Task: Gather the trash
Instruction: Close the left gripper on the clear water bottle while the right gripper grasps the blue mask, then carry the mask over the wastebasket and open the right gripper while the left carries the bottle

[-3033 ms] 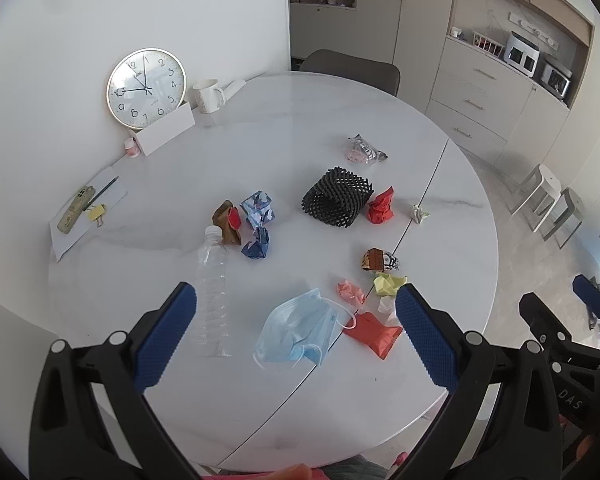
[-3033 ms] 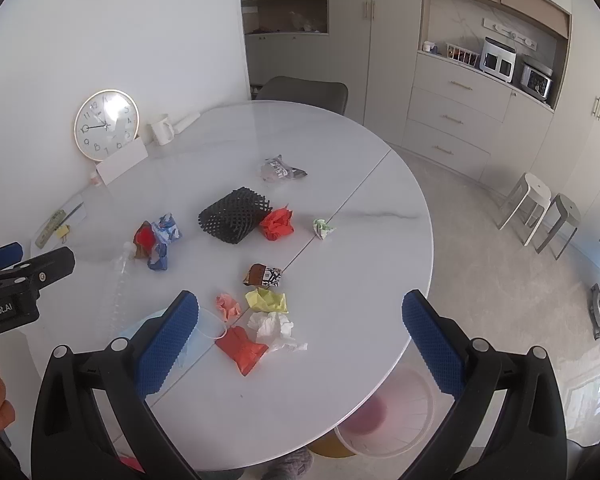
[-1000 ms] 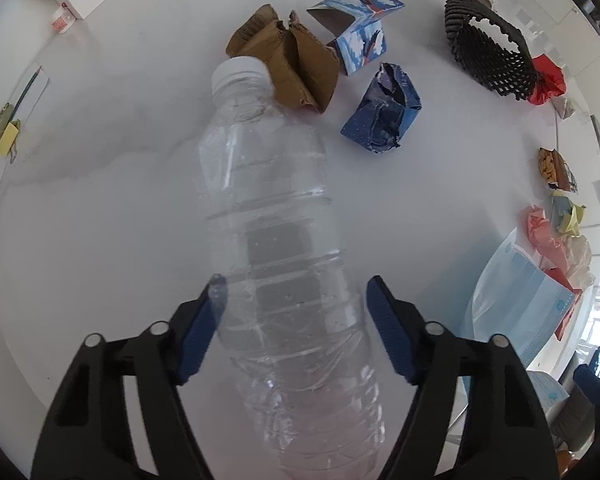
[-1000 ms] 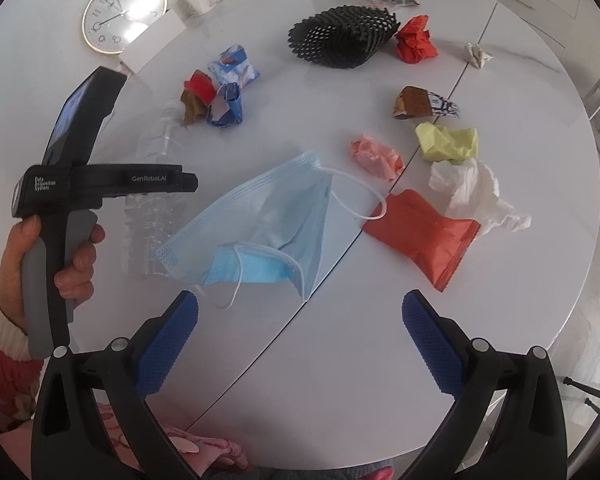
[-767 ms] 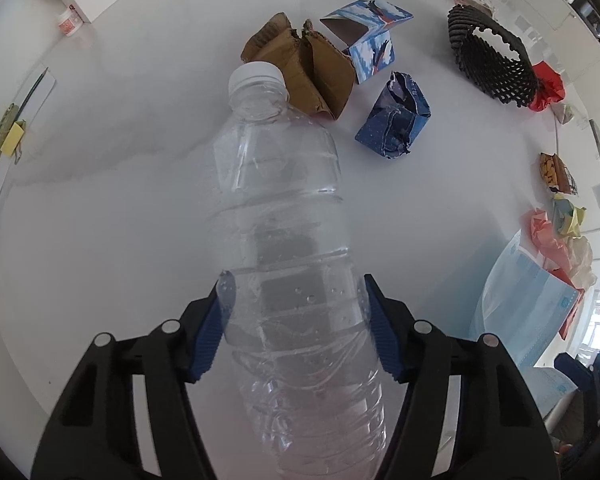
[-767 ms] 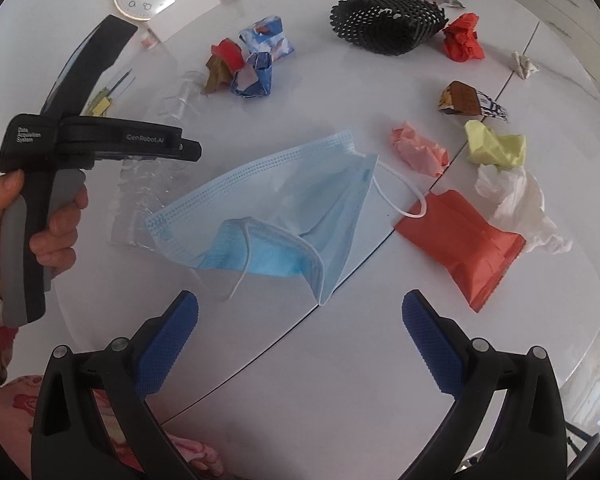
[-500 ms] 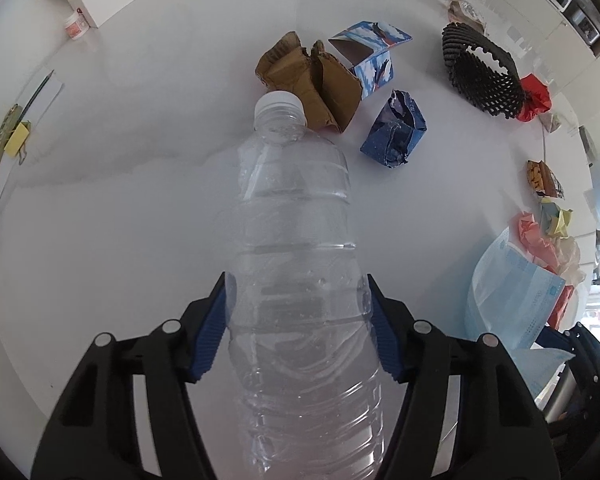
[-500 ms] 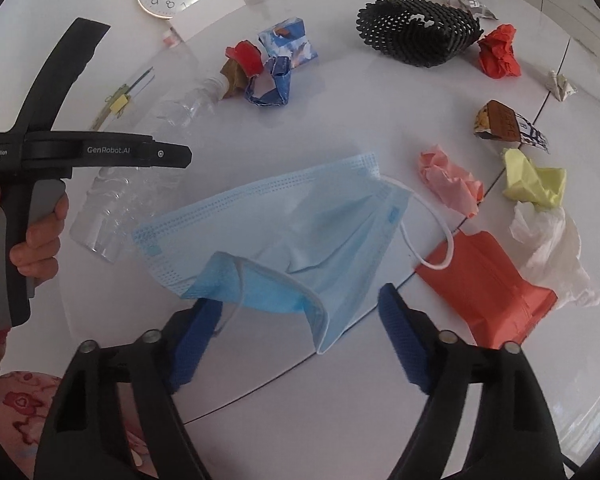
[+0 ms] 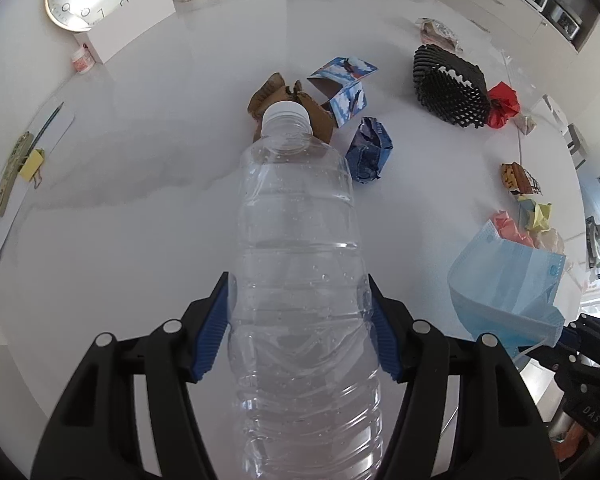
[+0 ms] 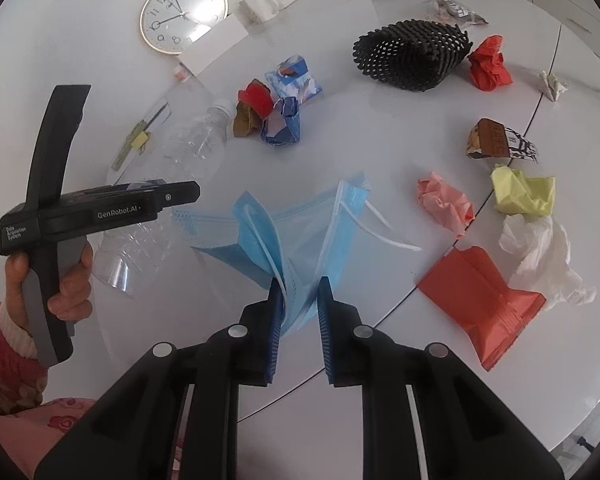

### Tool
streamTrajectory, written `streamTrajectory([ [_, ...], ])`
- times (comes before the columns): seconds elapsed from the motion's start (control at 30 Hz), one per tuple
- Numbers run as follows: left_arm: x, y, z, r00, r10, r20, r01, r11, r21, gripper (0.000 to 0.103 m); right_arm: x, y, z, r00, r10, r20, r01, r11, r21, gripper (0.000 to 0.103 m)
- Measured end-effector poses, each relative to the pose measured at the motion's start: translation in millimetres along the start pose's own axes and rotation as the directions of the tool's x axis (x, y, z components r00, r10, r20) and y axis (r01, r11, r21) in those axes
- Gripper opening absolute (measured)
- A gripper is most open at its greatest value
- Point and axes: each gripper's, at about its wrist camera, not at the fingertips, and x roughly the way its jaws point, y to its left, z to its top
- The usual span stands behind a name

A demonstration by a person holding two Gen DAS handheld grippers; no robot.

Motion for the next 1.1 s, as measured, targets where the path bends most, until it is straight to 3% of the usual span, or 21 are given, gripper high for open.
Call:
streamTrajectory([
  [0.13, -14, -15, 1, 0.999, -0.044, 0.018, 0.043, 0.999, 0.02, 0.061, -37, -13, -13, 0.998, -0.001, 0.055, -0.001, 0.999, 0.042, 0.018],
  [0.3, -46, -60, -10, 0.995, -0.091, 0.041, 0.085, 0.989, 0.119, 0.061, -109, -53, -38, 0.986, -0.049, 0.158, 0.025, 0.989, 0.149, 0.018],
  [0.43, -73, -119, -25, 0.988, -0.139, 0.061, 0.121, 0.966, 0.229, 0.061, -171, -111, -76, 0.962, -0.181, 0.205, 0.128, 0.96, 0.248, 0.018],
  [0.57, -92, -187, -42, 0.979, -0.194, 0.068, 0.165, 0.939, 0.302, 0.061, -200, -181, -117, 0.947, -0.277, 0.165, 0.213, 0.922, 0.323, 0.018],
  [0.7, -99, -265, -64, 0.969, -0.248, 0.019, 0.227, 0.915, 0.334, 0.061, -181, -255, -151, 0.95, -0.307, 0.052, 0.273, 0.901, 0.337, 0.018],
  [0.8, -99, -320, -83, 0.965, -0.261, -0.011, 0.245, 0.893, 0.377, 0.061, -140, -315, -172, 0.962, -0.267, -0.052, 0.268, 0.902, 0.339, 0.018],
  [0.97, -79, -395, -107, 0.964, -0.252, -0.087, 0.265, 0.873, 0.41, 0.061, -65, -380, -191, 0.97, -0.17, -0.174, 0.222, 0.912, 0.345, 0.023],
  [1.1, -56, -445, -131, 0.96, -0.236, -0.154, 0.28, 0.861, 0.424, 0.061, -29, -408, -202, 0.965, -0.114, -0.235, 0.194, 0.915, 0.354, 0.065],
])
